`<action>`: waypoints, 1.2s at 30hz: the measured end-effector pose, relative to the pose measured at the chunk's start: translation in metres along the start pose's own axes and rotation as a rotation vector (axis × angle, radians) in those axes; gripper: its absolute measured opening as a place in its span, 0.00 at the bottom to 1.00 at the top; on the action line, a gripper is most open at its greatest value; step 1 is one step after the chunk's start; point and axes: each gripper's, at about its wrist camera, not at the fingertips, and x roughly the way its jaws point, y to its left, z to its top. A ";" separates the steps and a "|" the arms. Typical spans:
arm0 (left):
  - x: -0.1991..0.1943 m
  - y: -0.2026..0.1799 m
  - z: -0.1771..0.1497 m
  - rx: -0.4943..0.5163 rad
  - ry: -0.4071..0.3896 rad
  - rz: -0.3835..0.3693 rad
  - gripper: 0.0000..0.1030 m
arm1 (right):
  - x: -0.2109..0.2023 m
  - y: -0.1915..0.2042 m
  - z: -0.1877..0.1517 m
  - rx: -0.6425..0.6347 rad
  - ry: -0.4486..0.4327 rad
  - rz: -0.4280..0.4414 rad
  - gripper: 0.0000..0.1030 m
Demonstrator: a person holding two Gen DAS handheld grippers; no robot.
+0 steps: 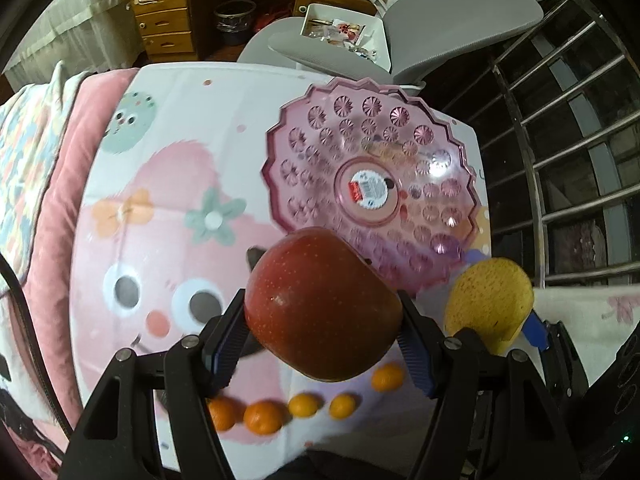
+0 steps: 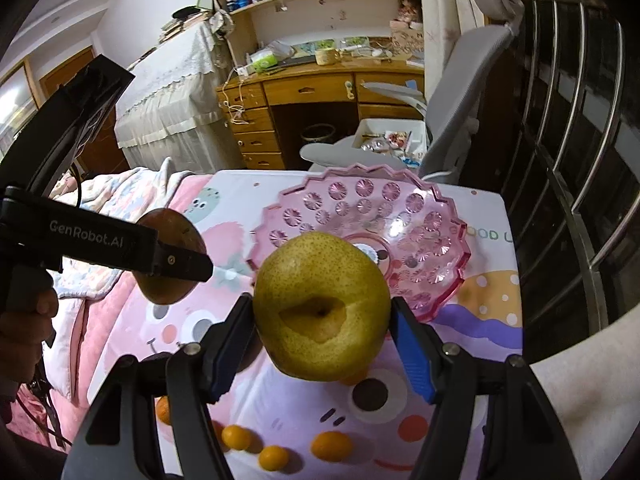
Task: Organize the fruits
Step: 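Carry the apple and pear into the pink bowl and release both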
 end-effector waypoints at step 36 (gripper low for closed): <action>0.093 -0.018 0.065 0.045 -0.083 0.032 0.88 | 0.082 -0.055 0.009 0.149 0.110 0.002 0.70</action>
